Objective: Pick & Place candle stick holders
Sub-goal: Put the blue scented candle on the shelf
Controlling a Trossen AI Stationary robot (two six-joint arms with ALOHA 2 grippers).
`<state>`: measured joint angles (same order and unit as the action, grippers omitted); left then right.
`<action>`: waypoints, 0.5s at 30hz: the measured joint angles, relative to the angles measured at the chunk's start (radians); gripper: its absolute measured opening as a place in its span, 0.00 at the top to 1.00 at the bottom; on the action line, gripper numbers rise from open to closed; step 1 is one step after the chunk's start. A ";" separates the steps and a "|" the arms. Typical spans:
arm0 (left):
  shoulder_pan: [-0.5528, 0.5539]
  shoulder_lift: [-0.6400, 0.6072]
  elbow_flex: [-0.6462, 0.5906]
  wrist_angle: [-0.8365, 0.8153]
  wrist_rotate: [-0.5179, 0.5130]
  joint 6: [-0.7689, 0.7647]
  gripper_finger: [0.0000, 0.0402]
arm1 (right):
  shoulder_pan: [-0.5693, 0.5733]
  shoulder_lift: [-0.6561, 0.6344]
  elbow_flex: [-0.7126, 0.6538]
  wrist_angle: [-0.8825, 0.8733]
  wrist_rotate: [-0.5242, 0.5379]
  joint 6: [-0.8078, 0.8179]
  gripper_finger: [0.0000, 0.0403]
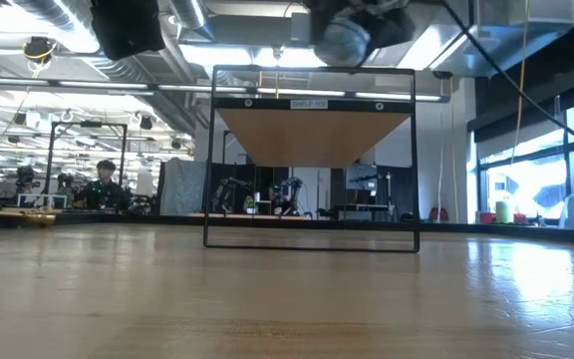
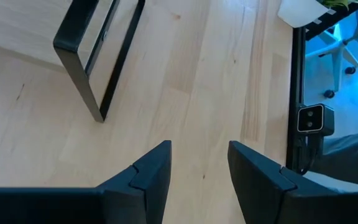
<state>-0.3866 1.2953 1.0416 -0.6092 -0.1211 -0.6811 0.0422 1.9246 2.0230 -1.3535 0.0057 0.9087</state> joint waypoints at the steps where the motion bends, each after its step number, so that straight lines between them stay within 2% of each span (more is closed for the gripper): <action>1: 0.000 0.000 0.000 0.000 0.000 0.001 0.61 | 0.002 0.024 0.033 -0.010 0.000 -0.008 0.25; 7: -0.005 0.000 0.000 -0.001 0.000 0.002 0.61 | 0.001 0.125 0.175 -0.064 0.076 -0.027 0.25; 15: -0.025 0.000 0.000 -0.001 0.001 0.002 0.61 | -0.014 0.172 0.199 -0.083 0.098 -0.018 0.24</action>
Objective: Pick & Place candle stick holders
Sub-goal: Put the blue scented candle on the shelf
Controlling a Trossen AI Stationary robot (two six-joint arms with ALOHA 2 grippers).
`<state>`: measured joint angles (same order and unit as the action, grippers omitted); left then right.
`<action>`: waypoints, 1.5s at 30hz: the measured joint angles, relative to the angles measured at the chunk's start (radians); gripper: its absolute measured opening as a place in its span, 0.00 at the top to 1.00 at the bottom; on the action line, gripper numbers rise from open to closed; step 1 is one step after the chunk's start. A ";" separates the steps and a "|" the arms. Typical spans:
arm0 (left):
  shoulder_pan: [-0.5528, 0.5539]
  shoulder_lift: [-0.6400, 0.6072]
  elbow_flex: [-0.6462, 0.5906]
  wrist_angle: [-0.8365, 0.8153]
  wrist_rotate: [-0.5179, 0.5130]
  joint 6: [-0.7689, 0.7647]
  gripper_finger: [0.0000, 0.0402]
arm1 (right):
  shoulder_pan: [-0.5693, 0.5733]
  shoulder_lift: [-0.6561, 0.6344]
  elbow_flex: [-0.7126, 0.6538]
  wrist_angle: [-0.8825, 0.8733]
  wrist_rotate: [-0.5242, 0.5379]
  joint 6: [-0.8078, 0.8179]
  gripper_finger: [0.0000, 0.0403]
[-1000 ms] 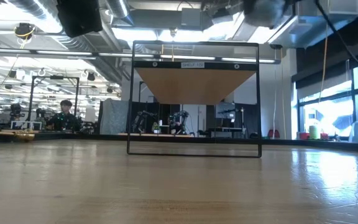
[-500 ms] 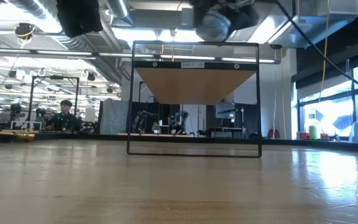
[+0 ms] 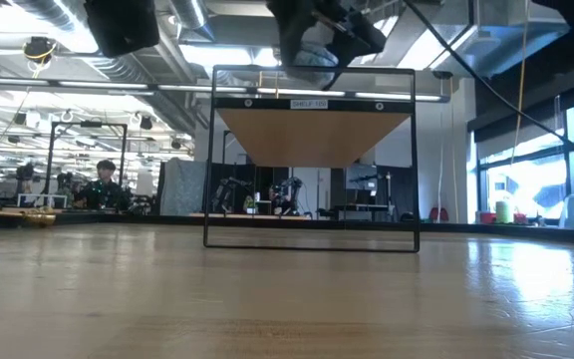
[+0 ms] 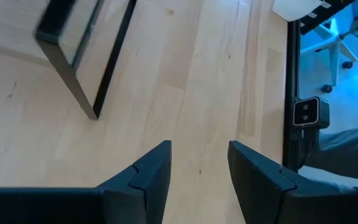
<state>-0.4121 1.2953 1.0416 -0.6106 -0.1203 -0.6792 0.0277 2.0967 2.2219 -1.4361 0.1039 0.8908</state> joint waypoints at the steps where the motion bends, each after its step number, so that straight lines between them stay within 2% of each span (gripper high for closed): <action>1: -0.002 0.000 0.000 -0.001 0.000 -0.002 0.61 | 0.000 0.001 0.000 -0.008 0.001 0.005 0.24; 29: -0.007 0.000 0.000 -0.030 -0.013 0.004 0.61 | -0.001 0.000 -0.001 -0.011 0.026 0.125 0.23; 37: -0.007 0.000 0.000 -0.030 -0.013 0.003 0.61 | 0.002 0.065 -0.002 -0.056 -0.045 0.148 0.23; 45: -0.021 0.000 0.000 -0.029 -0.018 0.002 0.61 | 0.011 0.068 -0.002 -0.053 -0.030 0.157 0.23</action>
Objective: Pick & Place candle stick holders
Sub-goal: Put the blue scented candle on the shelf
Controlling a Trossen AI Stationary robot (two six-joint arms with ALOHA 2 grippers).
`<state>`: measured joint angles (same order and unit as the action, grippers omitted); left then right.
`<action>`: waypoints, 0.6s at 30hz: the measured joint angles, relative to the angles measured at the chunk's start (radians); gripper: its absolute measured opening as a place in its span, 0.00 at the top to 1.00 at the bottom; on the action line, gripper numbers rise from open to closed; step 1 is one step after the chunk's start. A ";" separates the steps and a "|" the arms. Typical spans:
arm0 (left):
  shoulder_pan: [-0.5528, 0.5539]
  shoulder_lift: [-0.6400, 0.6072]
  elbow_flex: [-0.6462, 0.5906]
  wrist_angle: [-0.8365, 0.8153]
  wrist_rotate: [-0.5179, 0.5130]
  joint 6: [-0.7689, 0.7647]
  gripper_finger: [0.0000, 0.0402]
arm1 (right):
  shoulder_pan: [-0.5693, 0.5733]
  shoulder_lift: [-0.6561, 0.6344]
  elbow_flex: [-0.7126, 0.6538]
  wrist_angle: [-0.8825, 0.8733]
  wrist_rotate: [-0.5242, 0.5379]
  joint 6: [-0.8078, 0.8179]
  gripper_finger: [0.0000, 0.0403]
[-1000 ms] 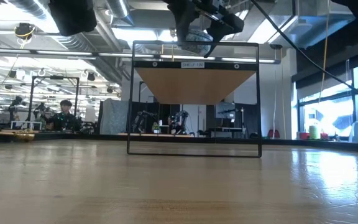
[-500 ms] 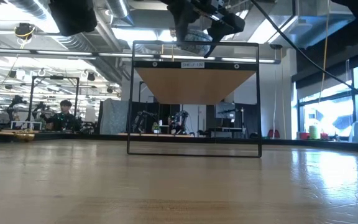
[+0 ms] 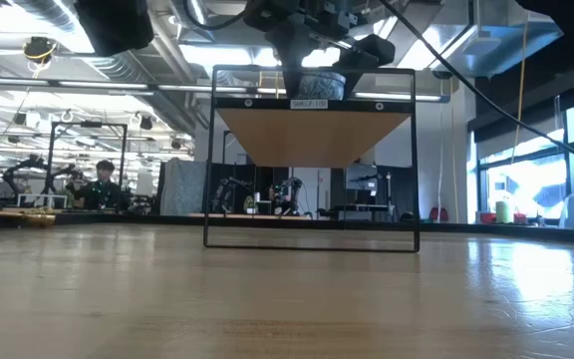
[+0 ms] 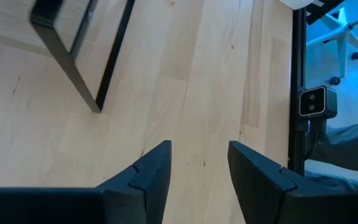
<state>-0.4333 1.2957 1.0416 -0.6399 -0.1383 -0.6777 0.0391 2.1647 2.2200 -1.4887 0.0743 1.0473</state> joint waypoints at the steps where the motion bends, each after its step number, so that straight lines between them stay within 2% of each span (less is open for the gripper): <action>1: -0.003 0.000 0.000 0.000 0.000 -0.001 0.61 | 0.000 0.000 0.000 0.000 0.000 -0.002 0.23; 5: -0.011 0.000 0.000 0.000 -0.010 -0.010 0.61 | 0.000 0.000 0.000 0.021 0.000 -0.024 0.21; 12: -0.019 0.000 0.000 0.000 -0.024 -0.019 0.61 | 0.000 0.000 0.000 0.039 0.001 -0.044 0.11; 18: -0.019 0.000 0.000 0.000 -0.025 -0.029 0.61 | 0.000 -0.003 0.000 0.020 0.062 -0.015 0.08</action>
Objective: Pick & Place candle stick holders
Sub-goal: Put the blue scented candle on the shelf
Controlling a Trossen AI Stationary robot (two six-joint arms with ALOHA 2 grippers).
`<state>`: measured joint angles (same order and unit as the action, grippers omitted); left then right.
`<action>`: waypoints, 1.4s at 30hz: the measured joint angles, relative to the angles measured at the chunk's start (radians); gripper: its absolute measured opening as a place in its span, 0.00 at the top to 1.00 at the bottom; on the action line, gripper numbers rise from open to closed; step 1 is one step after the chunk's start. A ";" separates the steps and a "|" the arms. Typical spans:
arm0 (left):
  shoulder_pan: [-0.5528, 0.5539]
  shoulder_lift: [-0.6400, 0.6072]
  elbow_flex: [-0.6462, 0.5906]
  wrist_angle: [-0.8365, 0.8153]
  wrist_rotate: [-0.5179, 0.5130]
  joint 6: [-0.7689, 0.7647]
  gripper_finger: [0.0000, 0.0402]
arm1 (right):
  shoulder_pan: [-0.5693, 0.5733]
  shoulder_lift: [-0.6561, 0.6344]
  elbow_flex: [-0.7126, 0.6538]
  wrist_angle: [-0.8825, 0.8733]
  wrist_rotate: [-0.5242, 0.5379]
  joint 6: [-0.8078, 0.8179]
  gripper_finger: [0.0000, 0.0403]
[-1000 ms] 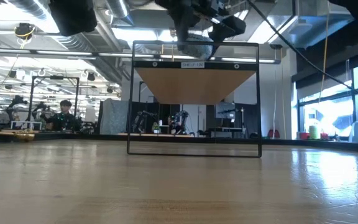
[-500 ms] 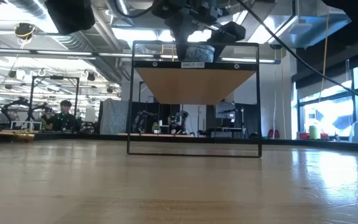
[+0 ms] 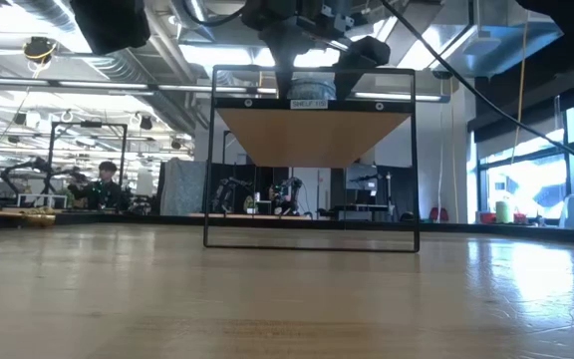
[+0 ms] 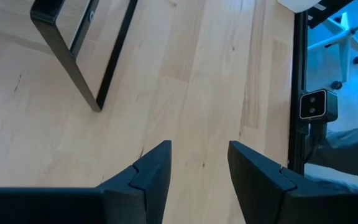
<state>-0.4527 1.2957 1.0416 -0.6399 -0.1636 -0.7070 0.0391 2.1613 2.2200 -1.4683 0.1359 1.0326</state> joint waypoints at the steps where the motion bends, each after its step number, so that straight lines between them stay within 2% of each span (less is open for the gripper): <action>1: -0.001 0.000 0.000 0.000 0.000 -0.003 0.61 | 0.000 -0.002 0.000 0.000 0.003 0.003 0.08; 9: -0.006 0.000 0.000 0.000 0.000 -0.010 0.61 | 0.000 -0.003 0.000 -0.029 -0.011 0.007 0.08; 15: -0.006 0.000 0.000 0.000 0.000 -0.010 0.61 | -0.001 -0.003 0.000 -0.082 0.044 0.016 0.08; 29: -0.006 0.000 0.000 0.000 0.006 -0.013 0.61 | -0.007 -0.003 0.000 -0.070 0.082 0.023 0.16; 42: -0.006 0.000 0.000 0.001 0.018 -0.008 0.61 | -0.007 -0.003 0.000 -0.069 0.101 0.033 0.16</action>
<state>-0.4587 1.2957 1.0416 -0.6392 -0.1453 -0.7151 0.0319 2.1578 2.2200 -1.5372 0.2373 1.0651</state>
